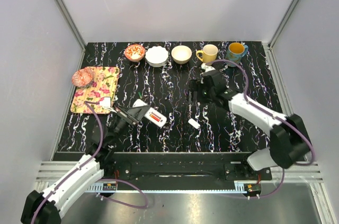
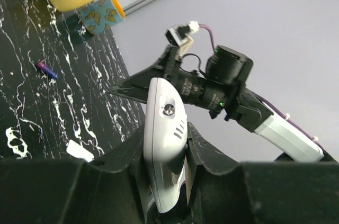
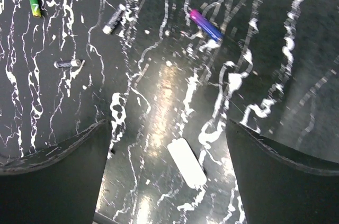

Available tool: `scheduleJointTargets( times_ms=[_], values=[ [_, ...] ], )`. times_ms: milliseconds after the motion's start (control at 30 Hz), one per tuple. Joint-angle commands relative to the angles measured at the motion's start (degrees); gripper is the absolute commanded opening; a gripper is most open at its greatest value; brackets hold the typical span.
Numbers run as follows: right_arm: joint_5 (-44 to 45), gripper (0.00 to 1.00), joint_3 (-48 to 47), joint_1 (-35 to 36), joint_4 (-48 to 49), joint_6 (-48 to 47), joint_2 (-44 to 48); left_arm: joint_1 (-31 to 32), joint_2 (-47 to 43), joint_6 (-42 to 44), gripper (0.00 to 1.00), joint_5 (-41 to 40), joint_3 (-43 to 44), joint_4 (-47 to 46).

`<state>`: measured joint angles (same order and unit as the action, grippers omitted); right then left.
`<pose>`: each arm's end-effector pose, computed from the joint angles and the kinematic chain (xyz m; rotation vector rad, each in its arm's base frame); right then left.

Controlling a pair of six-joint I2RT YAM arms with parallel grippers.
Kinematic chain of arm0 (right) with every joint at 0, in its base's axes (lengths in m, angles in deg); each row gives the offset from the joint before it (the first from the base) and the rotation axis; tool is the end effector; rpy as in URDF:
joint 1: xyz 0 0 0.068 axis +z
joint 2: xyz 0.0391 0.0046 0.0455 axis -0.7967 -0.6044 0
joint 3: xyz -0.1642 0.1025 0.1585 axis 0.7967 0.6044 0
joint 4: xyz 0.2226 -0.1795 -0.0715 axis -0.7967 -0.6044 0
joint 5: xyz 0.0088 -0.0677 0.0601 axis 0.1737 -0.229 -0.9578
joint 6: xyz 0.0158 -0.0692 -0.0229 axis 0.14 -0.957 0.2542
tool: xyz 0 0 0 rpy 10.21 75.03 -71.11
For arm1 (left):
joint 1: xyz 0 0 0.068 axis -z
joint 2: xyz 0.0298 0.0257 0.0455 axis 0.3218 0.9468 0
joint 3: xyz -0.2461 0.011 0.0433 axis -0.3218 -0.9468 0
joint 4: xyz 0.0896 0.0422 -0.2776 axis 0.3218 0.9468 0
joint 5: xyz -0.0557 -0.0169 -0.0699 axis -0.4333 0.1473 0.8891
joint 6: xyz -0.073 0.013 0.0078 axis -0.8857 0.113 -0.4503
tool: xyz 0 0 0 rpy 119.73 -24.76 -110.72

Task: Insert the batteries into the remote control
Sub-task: Pick up the battery from the center of the board.

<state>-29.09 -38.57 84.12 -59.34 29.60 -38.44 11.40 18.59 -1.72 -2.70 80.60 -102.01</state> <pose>0.3028 0.1858 0.1869 -0.1554 2.3641 0.5097 0.1874 -0.1185 0.1892 -0.3979 1.5056 -1.5065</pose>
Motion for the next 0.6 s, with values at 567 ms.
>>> scheduleJointTargets(
  times_ms=[567],
  values=[
    [9.5, 0.80, -28.7, 18.3, 2.2, 3.2, -33.4, -0.8, -16.8, 5.7, 0.00, -5.0, 14.1, 22.8]
  ],
)
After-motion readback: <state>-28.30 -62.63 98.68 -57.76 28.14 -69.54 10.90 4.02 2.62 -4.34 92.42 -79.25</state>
